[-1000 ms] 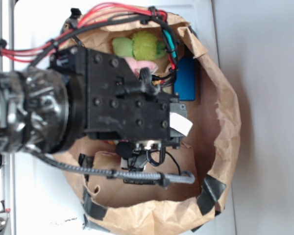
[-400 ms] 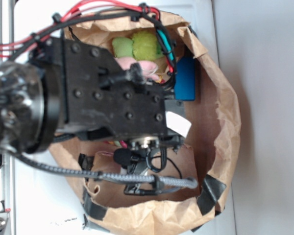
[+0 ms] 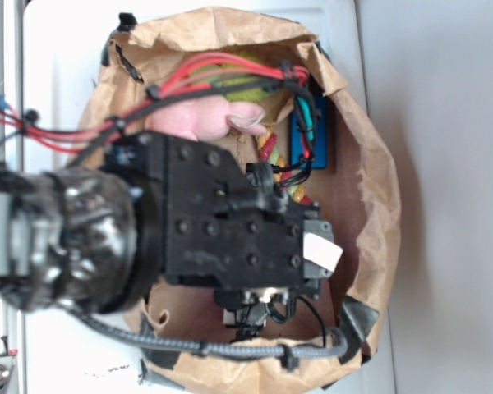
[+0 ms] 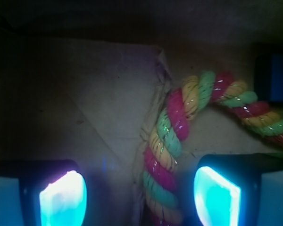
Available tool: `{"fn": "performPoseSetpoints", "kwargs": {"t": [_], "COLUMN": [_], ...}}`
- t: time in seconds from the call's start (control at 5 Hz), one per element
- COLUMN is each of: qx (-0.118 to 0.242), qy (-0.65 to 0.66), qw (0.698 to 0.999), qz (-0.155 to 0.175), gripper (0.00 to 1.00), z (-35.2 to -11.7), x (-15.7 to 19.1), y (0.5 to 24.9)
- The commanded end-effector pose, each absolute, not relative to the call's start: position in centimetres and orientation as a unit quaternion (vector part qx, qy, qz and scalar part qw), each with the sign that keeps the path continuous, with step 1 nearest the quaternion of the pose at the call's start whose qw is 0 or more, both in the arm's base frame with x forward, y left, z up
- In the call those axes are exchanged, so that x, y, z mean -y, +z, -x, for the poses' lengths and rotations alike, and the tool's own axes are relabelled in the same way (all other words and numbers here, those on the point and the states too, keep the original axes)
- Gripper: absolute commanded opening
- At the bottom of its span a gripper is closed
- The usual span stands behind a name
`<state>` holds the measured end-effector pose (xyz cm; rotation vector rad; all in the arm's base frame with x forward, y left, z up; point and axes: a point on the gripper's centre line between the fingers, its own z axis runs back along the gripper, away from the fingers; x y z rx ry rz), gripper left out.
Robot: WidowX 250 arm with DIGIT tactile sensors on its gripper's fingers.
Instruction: Grab the multicolored rope.
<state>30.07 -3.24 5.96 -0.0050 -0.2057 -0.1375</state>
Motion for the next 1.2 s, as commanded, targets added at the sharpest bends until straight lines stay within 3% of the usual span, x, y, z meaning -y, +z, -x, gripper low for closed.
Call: {"fn": "performPoseSetpoints", "kwargs": {"t": [0.0, 0.6, 0.8, 1.0], "qx": [0.132, 0.128, 0.131, 0.136], "qy": [-0.072, -0.037, -0.035, -0.033], "qw": [0.989, 0.990, 0.990, 0.990], "qz": [-0.007, -0.034, -0.031, -0.029], "gripper": [1.00, 1.00, 0.00, 0.00], "z": [-32.3, -34.3, -33.8, -33.3], "x": [3.9, 2.9, 2.8, 2.7], "y": [6.2, 4.6, 4.8, 5.3]}}
